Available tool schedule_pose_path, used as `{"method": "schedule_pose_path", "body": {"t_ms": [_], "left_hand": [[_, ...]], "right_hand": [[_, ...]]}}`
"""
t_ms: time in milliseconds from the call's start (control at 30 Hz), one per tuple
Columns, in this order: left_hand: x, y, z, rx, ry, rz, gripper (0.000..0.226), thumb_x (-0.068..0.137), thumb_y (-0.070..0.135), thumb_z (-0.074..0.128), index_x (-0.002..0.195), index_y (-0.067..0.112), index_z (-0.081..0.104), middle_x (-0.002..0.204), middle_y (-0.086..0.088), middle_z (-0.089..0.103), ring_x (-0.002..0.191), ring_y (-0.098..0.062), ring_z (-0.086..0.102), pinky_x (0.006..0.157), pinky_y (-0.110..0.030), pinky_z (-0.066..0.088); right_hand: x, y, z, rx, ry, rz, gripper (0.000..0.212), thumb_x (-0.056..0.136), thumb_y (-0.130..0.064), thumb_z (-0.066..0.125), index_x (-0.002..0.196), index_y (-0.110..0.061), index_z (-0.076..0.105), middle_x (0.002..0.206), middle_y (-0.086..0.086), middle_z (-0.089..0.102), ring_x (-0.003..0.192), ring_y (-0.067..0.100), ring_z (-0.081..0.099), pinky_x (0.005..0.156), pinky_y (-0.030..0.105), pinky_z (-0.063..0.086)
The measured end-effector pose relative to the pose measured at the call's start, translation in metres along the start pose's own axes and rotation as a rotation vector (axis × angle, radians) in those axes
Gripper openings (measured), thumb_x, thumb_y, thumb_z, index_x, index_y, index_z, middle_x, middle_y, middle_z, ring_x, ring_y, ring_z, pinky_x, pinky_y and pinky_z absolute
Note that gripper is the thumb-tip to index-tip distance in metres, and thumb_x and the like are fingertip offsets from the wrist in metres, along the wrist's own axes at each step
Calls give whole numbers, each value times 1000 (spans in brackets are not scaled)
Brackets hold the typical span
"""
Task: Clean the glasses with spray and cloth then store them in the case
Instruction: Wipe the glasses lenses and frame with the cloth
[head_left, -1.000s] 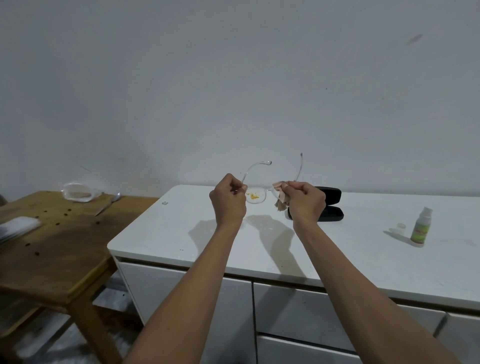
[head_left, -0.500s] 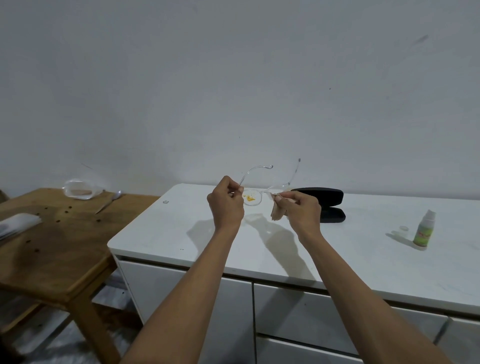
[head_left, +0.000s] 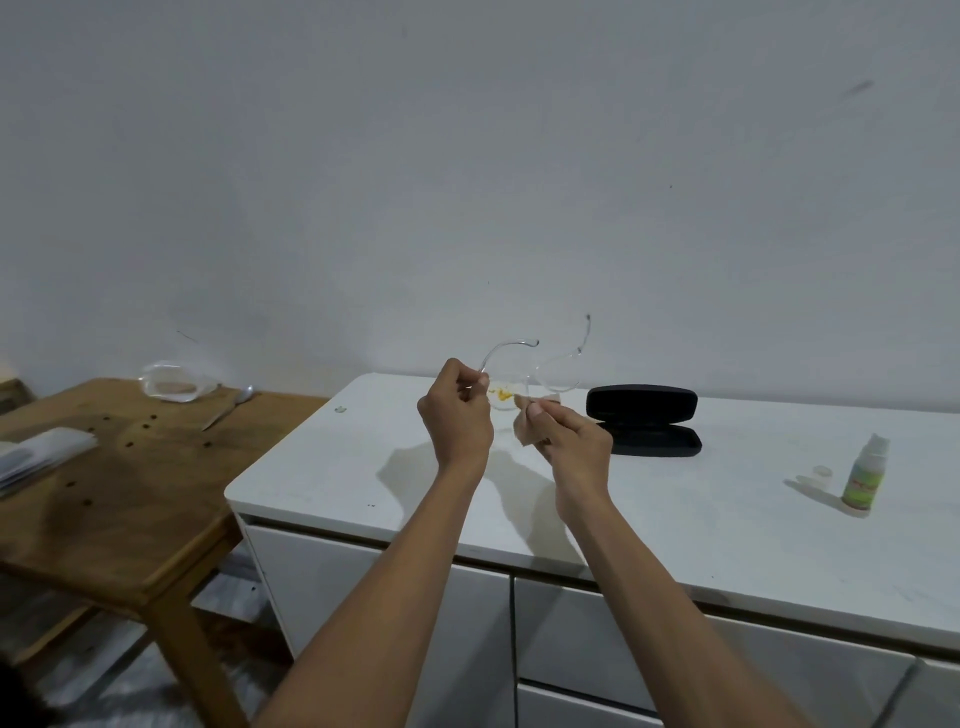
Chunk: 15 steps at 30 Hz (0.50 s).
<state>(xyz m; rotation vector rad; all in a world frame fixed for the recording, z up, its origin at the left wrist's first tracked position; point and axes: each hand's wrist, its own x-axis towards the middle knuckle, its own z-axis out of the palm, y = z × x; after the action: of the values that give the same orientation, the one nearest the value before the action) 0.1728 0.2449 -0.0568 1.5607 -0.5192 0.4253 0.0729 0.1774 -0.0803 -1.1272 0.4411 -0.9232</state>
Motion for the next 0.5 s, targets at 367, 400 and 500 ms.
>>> {"method": "schedule_pose_path", "body": {"t_ms": [367,400,500], "left_hand": [[-10,11,1,-82,-81,35,15,85,-2,71,75,3,61,69,-1,72,68,-14,70,64,-29,56],[-11,13,2,-84,-78,34,15,85,-4,69,74,3,61,68,-1,71,66,-13,69,63,-28,56],[-12,14,2,-82,-58,29,15,85,-7,67,74,2,60,66,1,69,66,-14,67,60,-22,54]], "right_hand": [[5,-2,53,162,310,-28,10,82,-9,85,88,-16,84,82,-4,81,85,10,77,92,31,61],[7,-2,54,162,308,-23,11,81,-7,85,87,-16,84,85,-2,81,88,12,78,91,31,61],[11,-2,51,116,221,-1,16,80,-4,84,81,-21,83,88,0,81,85,16,77,88,34,62]]}}
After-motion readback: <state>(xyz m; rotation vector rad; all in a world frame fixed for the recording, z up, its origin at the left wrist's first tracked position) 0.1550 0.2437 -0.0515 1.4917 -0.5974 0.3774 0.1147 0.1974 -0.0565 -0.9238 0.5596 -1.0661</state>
